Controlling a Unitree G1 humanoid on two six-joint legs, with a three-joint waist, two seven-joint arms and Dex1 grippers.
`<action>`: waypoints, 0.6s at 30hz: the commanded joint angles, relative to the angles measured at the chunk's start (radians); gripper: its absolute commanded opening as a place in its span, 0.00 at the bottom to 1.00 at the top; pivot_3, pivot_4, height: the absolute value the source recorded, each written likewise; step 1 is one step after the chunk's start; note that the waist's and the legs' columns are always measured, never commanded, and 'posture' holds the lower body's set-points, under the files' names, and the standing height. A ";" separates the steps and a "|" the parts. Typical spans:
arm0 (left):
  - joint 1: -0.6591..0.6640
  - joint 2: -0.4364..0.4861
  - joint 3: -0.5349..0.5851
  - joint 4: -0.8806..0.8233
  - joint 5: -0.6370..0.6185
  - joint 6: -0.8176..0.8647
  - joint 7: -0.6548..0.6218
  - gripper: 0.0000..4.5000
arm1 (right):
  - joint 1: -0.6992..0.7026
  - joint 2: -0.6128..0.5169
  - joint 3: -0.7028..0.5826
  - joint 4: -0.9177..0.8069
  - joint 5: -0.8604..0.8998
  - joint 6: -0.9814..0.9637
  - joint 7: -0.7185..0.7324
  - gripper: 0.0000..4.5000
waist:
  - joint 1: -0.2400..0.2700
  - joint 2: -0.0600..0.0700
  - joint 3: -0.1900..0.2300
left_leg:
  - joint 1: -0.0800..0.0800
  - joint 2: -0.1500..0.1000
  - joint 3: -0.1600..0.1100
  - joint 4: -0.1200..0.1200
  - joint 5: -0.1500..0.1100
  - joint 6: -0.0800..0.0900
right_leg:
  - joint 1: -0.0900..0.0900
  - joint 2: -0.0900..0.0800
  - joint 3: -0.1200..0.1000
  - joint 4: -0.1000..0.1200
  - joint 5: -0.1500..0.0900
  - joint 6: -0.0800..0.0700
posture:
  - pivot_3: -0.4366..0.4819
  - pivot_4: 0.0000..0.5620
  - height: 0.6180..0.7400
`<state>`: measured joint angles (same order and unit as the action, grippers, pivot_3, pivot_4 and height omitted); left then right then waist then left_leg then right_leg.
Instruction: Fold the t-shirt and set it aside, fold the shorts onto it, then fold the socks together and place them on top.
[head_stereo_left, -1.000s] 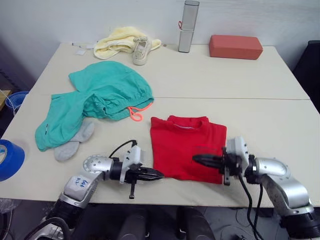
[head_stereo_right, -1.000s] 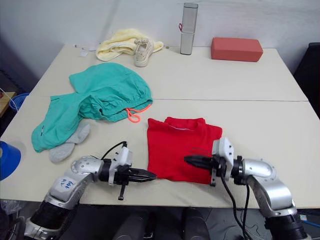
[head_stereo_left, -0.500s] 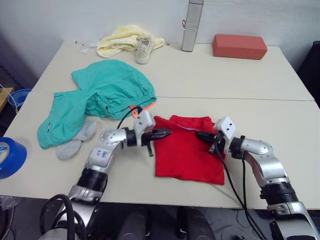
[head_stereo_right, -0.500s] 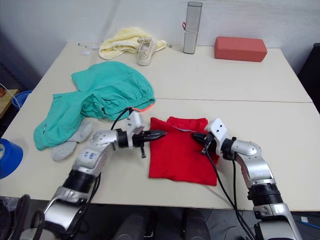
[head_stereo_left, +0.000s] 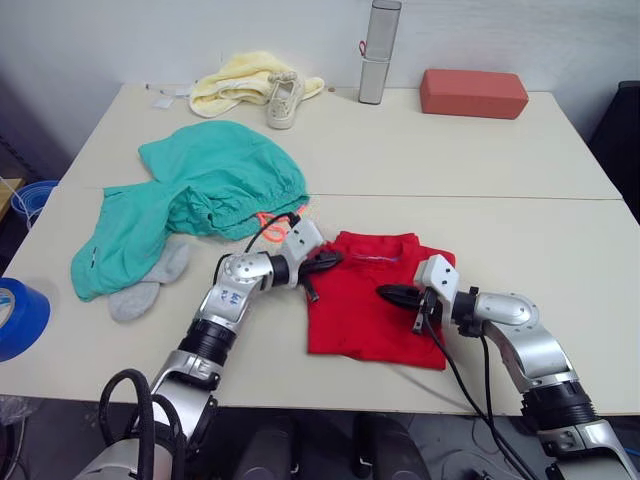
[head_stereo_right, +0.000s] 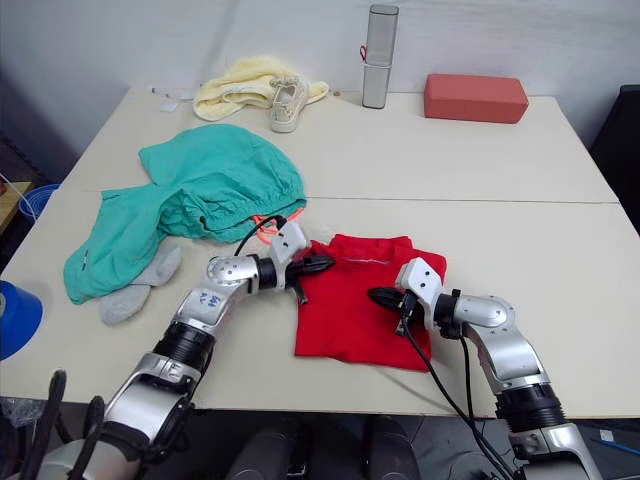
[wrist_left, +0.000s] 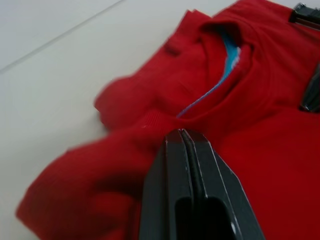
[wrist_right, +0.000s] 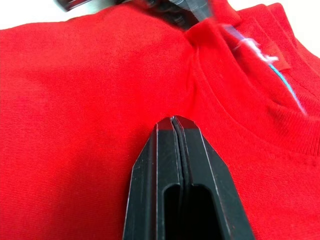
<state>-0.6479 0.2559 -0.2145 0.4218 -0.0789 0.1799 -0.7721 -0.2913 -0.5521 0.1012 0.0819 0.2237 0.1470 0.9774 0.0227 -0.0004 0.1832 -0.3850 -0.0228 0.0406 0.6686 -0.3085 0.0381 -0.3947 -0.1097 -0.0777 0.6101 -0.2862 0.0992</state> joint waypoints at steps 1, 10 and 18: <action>0.042 0.020 -0.016 -0.049 0.006 0.051 -0.028 0.01 | 0.022 -0.010 -0.003 0.003 -0.006 0.008 -0.002 0.00 | 0.000 0.000 0.000 | 0.000 0.000 0.000 0.000 0.000 0.000 | 0.000 0.000 0.001 0.000 0.000 0.000 | 0.48 0.27 1.00; 0.015 -0.013 0.046 0.006 -0.007 0.056 0.049 0.01 | 0.021 0.002 -0.012 -0.010 0.008 0.006 -0.007 0.00 | 0.001 -0.001 -0.001 | 0.002 0.000 -0.001 0.000 0.000 -0.001 | 0.002 -0.001 0.002 0.000 0.000 0.000 | 0.48 0.27 1.00; -0.118 -0.087 0.136 0.225 -0.014 -0.047 0.173 0.01 | 0.047 -0.004 -0.014 -0.044 0.026 0.033 0.003 0.00 | 0.003 -0.002 -0.001 | 0.001 -0.001 -0.001 0.000 0.000 0.000 | 0.001 -0.001 0.001 0.000 0.000 0.000 | 0.48 0.27 1.00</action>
<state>-0.7428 0.1756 -0.1060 0.6142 -0.0900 0.1648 -0.6341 -0.2630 -0.5486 0.0854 0.0567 0.2381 0.1624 0.9695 0.0257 -0.0023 0.1823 -0.3840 -0.0234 0.0393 0.6688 -0.3088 0.0377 -0.3934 -0.1109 -0.0773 0.6102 -0.2862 0.0993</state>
